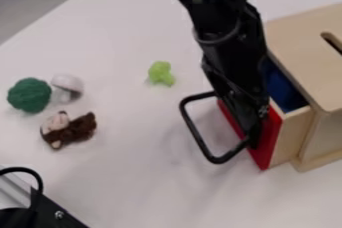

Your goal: Close the drawer

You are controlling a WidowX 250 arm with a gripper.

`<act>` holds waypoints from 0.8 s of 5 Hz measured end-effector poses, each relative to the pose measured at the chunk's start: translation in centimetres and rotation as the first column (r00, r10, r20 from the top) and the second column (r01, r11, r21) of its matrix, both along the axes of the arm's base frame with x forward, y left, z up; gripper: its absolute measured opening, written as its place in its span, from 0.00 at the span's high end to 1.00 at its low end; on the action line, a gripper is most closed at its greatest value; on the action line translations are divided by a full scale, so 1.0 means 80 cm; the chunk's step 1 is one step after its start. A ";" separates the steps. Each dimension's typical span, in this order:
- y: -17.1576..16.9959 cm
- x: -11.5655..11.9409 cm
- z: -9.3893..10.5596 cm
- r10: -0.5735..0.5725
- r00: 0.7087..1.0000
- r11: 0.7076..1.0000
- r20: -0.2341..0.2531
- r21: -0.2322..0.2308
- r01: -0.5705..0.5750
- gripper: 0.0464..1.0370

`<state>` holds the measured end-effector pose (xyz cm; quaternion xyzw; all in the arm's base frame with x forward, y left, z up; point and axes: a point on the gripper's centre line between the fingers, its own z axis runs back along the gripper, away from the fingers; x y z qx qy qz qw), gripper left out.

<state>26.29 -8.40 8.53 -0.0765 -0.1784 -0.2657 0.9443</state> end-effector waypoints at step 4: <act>-0.042 0.034 0.002 0.018 0.994 1.000 0.111 -0.024 -0.015 0.04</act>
